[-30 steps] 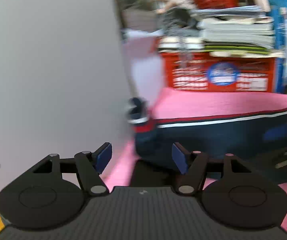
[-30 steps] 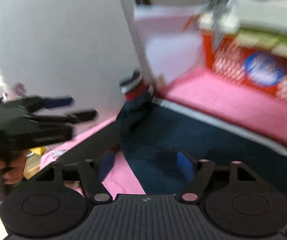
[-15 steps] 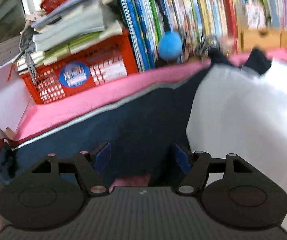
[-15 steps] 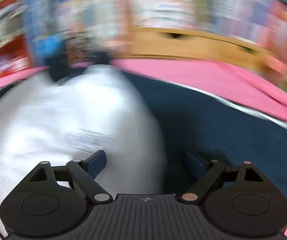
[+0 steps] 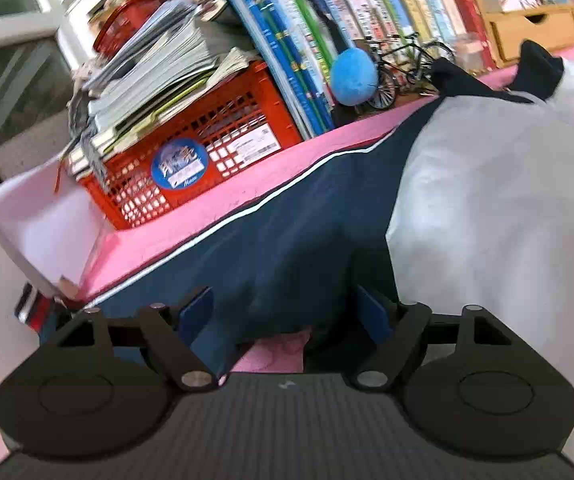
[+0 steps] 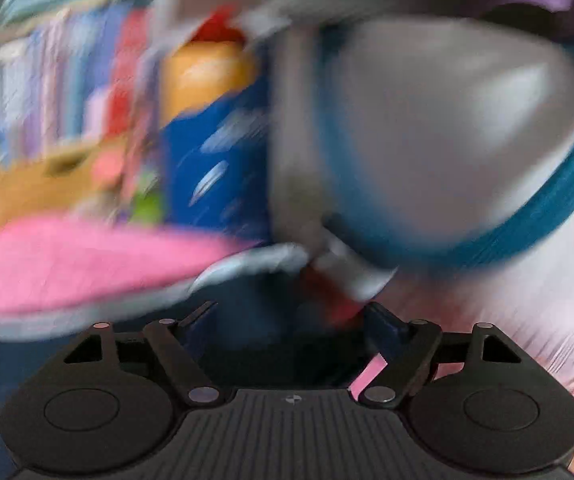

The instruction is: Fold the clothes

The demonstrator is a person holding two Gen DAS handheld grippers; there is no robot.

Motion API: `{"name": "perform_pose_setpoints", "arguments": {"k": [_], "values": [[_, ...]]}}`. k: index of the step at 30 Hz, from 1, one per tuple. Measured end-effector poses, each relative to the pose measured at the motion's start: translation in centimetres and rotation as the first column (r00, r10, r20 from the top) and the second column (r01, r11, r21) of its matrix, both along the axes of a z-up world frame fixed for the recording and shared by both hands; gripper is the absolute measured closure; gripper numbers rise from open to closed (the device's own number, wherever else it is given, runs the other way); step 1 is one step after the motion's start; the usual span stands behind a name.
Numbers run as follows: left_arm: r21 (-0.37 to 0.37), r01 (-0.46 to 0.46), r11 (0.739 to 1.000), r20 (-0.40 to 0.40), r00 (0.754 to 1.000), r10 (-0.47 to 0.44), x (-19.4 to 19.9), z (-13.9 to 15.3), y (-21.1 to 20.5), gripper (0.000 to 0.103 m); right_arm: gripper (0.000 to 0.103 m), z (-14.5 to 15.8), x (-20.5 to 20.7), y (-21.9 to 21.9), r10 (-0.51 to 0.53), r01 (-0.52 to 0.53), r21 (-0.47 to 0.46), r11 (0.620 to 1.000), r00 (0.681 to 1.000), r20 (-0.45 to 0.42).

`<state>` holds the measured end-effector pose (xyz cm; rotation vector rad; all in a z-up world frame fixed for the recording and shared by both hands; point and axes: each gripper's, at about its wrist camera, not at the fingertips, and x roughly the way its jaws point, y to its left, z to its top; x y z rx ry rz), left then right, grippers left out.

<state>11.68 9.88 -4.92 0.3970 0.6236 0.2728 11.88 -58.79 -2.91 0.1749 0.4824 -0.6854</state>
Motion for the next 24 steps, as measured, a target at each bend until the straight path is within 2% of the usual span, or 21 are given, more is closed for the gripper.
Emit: {"name": "perform_pose_setpoints", "arguments": {"k": [3,5,8,10,12,14,15,17,18,19,21,22,24], "values": [[-0.027,-0.024,0.999,0.012,1.000,0.024,0.0,0.0,0.4,0.017,0.024,1.1,-1.7,-2.1,0.024,-0.039,0.119,0.992,0.992,0.126],[-0.033,-0.029,0.999,0.015,0.999,0.029,0.0,-0.1,0.5,0.016,0.023,1.3,-2.7,-1.3,0.069,-0.096,0.149,0.984,0.982,0.175],[-0.029,-0.032,0.999,0.016,0.999,0.032,0.1,-0.1,0.4,0.015,0.020,0.8,-3.5,2.2,0.224,-0.251,0.157,0.955,0.959,0.172],[-0.023,-0.033,0.999,0.017,0.999,0.033,0.0,-0.2,0.3,0.015,0.021,0.0,-3.1,5.9,0.368,-0.389,0.172,0.905,0.919,0.140],[-0.019,-0.033,0.999,0.018,0.999,0.034,0.0,-0.2,0.2,0.015,0.019,-0.5,-2.1,10.3,0.505,-0.515,0.178,0.838,0.857,0.105],[-0.021,-0.054,0.998,0.007,0.999,0.054,0.0,0.1,0.0,0.017,0.017,-0.6,-1.4,16.0,0.649,-0.649,0.189,0.737,0.758,0.067],[-0.036,-0.027,0.999,0.009,1.000,0.027,-0.1,1.0,-0.4,0.021,0.015,-0.7,-1.0,18.9,0.713,-0.708,0.183,0.682,0.699,0.051],[-0.062,0.053,0.997,0.036,0.998,-0.051,-0.4,2.9,-1.3,0.020,0.013,0.1,0.3,24.8,0.821,-0.814,0.121,0.568,0.571,-0.014],[-0.065,0.106,0.992,0.076,0.992,-0.101,-0.4,4.1,-2.3,0.017,0.012,0.8,0.8,27.4,0.848,-0.845,0.068,0.530,0.527,-0.057],[-0.067,0.140,0.988,0.105,0.986,-0.133,-0.2,4.9,-3.1,0.014,0.007,1.4,1.8,29.4,0.859,-0.859,0.040,0.510,0.505,-0.085],[-0.092,0.200,0.975,0.121,0.975,-0.188,1.2,5.4,-4.6,0.013,0.005,2.6,3.8,33.3,0.875,-0.885,-0.012,0.465,0.462,-0.141],[-0.103,0.228,0.968,0.129,0.968,-0.214,1.9,5.6,-5.3,0.013,0.005,2.8,5.2,35.0,0.879,-0.891,0.005,0.453,0.446,-0.168],[-0.096,0.228,0.969,0.103,0.970,-0.218,3.9,4.3,-6.0,0.013,0.005,2.5,8.1,37.5,0.899,-0.915,0.049,0.401,0.383,-0.211]]}}
